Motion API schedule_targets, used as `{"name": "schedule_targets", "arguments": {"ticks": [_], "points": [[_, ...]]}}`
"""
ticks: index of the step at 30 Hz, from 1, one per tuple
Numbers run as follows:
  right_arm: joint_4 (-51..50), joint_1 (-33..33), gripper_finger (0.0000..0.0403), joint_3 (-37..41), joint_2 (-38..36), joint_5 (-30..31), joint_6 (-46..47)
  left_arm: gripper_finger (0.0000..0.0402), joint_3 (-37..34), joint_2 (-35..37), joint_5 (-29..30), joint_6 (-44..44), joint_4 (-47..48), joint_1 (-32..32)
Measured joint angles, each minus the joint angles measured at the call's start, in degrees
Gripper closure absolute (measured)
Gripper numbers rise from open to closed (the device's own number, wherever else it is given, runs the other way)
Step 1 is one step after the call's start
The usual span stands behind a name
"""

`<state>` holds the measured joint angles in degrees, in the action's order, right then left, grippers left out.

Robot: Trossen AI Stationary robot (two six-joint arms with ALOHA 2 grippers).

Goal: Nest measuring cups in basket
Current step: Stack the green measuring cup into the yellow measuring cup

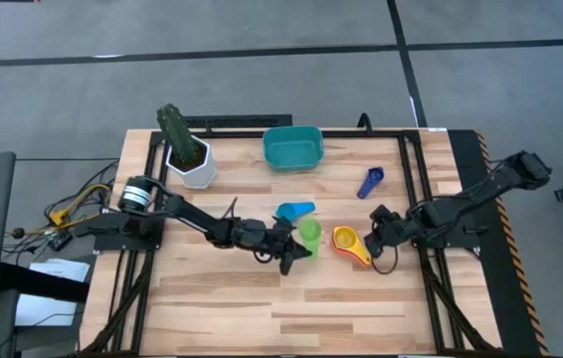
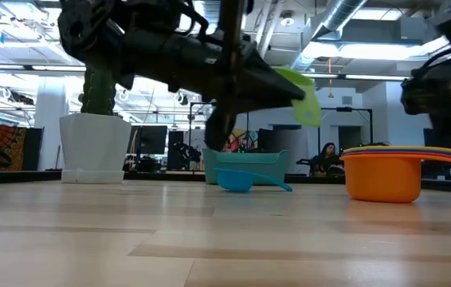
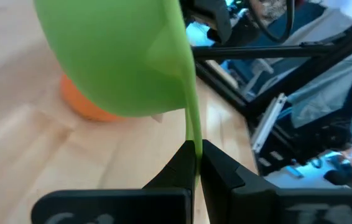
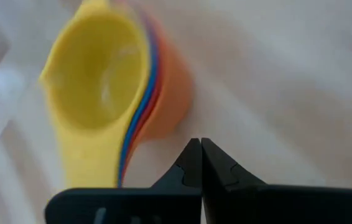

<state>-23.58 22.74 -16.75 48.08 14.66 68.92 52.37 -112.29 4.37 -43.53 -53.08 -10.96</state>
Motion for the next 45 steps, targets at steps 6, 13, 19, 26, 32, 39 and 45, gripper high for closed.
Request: {"name": "schedule_targets", "arguments": {"ticks": [6, 13, 19, 26, 32, 39, 45], "points": [[8.08, 9.56, 0.0391, 0.0, 1.4, 1.91, 5.45, 0.0401, 2.0, -2.31, -0.68, -1.18, -0.73, -0.15], [18.93, 11.42, 0.0395, -0.02, 9.43, 5.14, 4.62, 0.0401, 2.03, -2.09, -4.05, -4.95, -1.98, -0.2], [28.44, 9.25, 0.0385, -0.02, 15.27, 6.55, 0.03, 0.0401, 2.05, -2.08, -5.77, -9.58, -2.07, -0.56], [29.65, 8.18, 0.0396, -0.02, 14.43, 6.5, -3.63, 0.0401, 5.98, -2.08, -7.81, -7.42, 3.76, -0.18], [25.61, 10.71, 0.0386, -0.02, 7.66, 6.88, -4.57, 0.0401, 13.88, -2.11, -20.96, 1.05, 21.74, 3.37], [17.92, 15.06, 0.0396, -0.02, -1.85, 12.08, -4.53, 0.0401, 22.12, -5.96, -39.13, 2.4, 28.3, 10.18], [14.12, 17.71, 0.0388, 0.0, -6.15, 15.23, -3.34, 0.0401, 30.73, -12.44, -46.46, -0.77, 35.75, 13.19]]}}
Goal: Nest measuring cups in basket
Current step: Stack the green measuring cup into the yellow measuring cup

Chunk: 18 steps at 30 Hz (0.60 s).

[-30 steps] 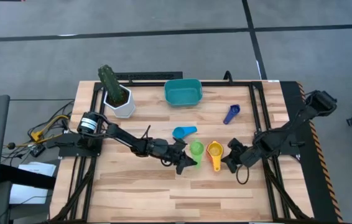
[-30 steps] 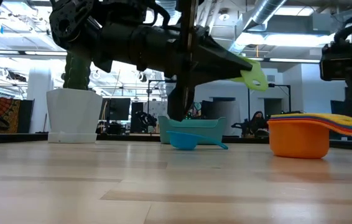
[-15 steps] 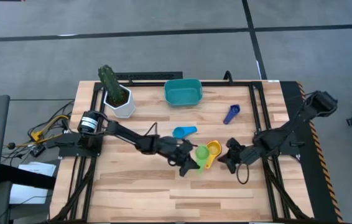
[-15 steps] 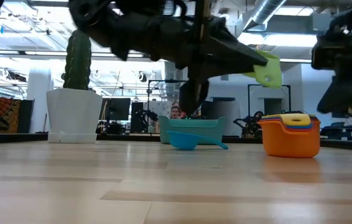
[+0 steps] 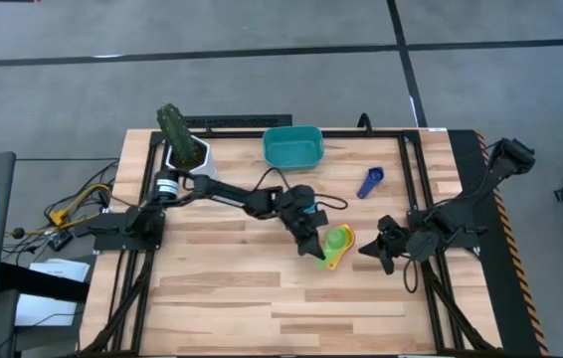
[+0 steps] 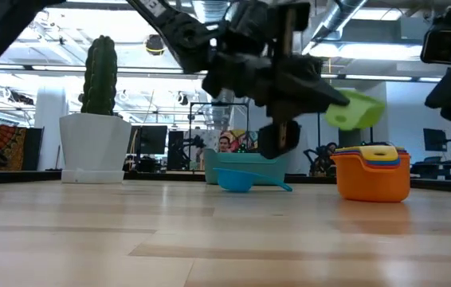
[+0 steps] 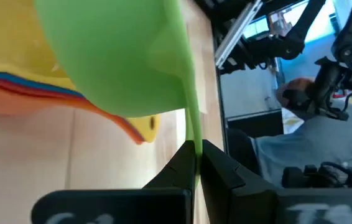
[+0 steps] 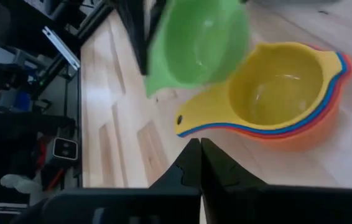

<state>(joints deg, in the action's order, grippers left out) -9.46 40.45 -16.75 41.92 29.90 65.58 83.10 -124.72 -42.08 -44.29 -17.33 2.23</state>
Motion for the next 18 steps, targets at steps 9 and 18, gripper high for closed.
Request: {"name": "schedule_targets", "arguments": {"ticks": [9, 18], "points": [[-4.76, 2.53, 0.0394, 0.0, -0.39, 2.59, 3.32, 0.0401, 2.39, -1.12, -1.27, -3.85, 1.61, 1.52], [-5.4, 1.9, 0.039, 0.0, -0.39, 3.18, 2.95, 0.0401, 2.42, -2.02, -0.86, -8.96, -0.05, 1.54]]}}
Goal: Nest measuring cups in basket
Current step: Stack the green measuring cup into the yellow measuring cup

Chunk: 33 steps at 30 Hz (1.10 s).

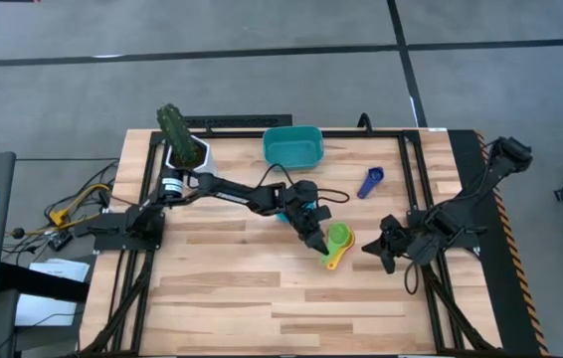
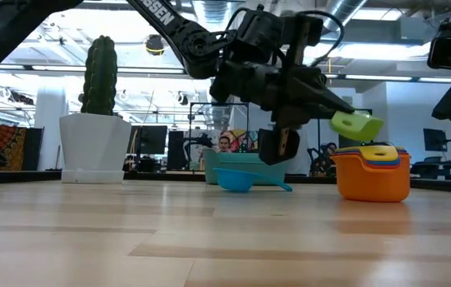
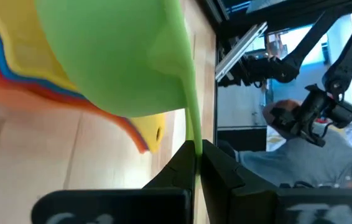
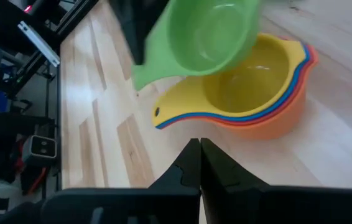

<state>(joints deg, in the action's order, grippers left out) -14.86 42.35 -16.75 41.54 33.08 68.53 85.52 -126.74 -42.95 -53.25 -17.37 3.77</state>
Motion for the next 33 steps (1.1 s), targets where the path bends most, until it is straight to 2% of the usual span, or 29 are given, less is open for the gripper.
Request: {"name": "schedule_targets", "arguments": {"ticks": [2, 5, 9, 19, 25, 33], "points": [[-0.08, -0.18, 0.0393, 0.0, 0.0, 0.04, -0.04, 0.0401, -0.01, 0.0, 0.19, -0.08, 0.38, -0.02], [-0.01, -0.31, 0.0392, 0.0, 0.0, -0.01, -0.89, 0.0401, 0.03, 0.01, 0.13, -2.05, -3.86, 0.0], [0.05, -0.5, 0.0385, 0.0, 0.0, -0.01, -0.91, 0.0401, -0.01, 0.08, 1.23, -1.24, -0.48, -0.02], [0.12, -0.9, 0.0389, 0.0, 0.0, 0.0, -1.22, 0.0397, -0.02, 0.03, 1.82, -1.01, 0.25, -0.02], [0.14, -0.88, 0.0378, 0.0, 0.0, -0.02, -1.11, 0.0345, -0.02, 0.03, 1.62, 0.25, 1.49, -0.24], [0.12, -0.88, 0.0388, 0.0, 0.0, -0.02, -1.15, 0.0266, -0.02, 0.03, 1.19, -0.53, 1.22, -0.12]]}}
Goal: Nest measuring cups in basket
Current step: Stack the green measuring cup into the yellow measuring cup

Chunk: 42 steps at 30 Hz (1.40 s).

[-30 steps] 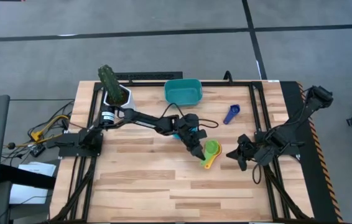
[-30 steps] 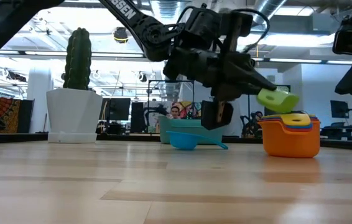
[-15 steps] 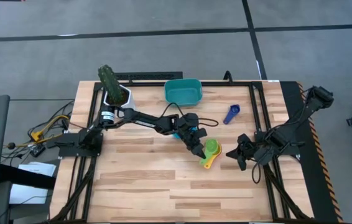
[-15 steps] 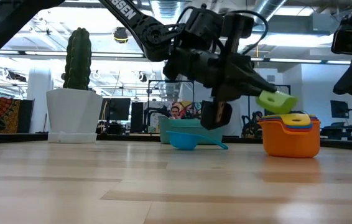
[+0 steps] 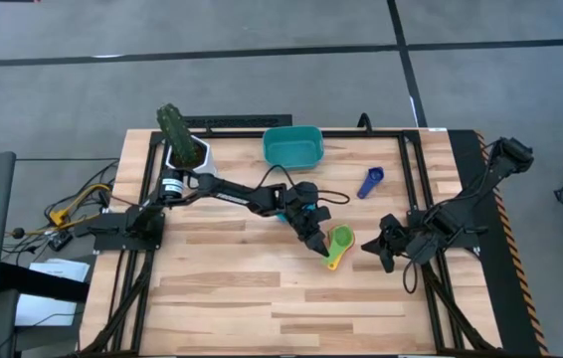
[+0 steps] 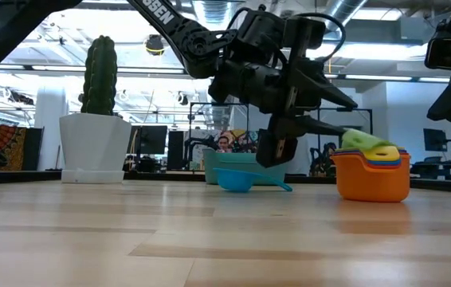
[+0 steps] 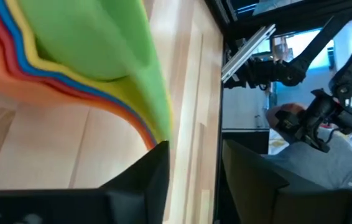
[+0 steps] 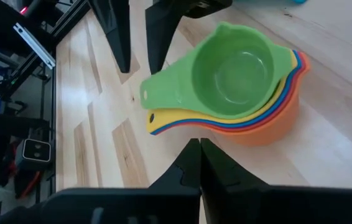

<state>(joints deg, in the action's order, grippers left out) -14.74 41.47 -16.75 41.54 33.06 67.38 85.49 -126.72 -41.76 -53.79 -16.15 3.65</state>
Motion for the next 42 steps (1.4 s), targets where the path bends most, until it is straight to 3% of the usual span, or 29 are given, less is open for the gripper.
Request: {"name": "schedule_targets", "arguments": {"ticks": [5, 11, 15, 18, 20, 22, 29, 33, 42], "points": [[-0.15, 0.0, 0.0378, 0.0, 0.0, 0.01, 0.03, 0.0243, 0.0, 0.0, -1.36, -0.72, -1.21, 0.12], [-0.24, 0.0, 0.0386, 0.0, 0.0, 0.41, 0.01, 0.0253, 0.0, 0.71, -0.15, 2.8, -0.28, -0.82], [-0.26, 0.0, 0.0389, 0.0, 0.0, 2.44, 0.03, 0.0281, 0.0, 4.48, 9.06, 11.12, 7.75, -1.88], [-0.26, 0.0, 0.0384, 0.0, 0.03, 2.47, 0.08, 0.0308, 0.0, 7.93, 20.07, 18.48, 19.5, -2.81], [-0.19, 0.0, 0.0383, 0.0, 0.49, 0.6, 0.23, 0.0325, 0.0, 9.24, 28.27, 21.69, 24.59, -3.74], [-0.06, 0.12, 0.0386, 0.0, 1.69, -2.52, 0.99, 0.0342, -0.14, 9.38, 32.82, 22.98, 25.86, -4.74], [1.76, 2.45, 0.0394, -0.01, 11.15, -6.46, 8.32, 0.0384, -0.35, 5.53, 33.85, 21.82, 21.2, -8.2], [4.42, 1.28, 0.0388, 0.0, 16.6, -7.43, 11.65, 0.0394, -0.09, 5.75, 38.34, 19.81, 20.25, -8.28], [21.21, -3.71, 0.0396, -0.01, 27.28, -4.7, 8.24, 0.0401, -0.22, 4.59, 42.65, 15.34, 17.86, -10.24]]}}
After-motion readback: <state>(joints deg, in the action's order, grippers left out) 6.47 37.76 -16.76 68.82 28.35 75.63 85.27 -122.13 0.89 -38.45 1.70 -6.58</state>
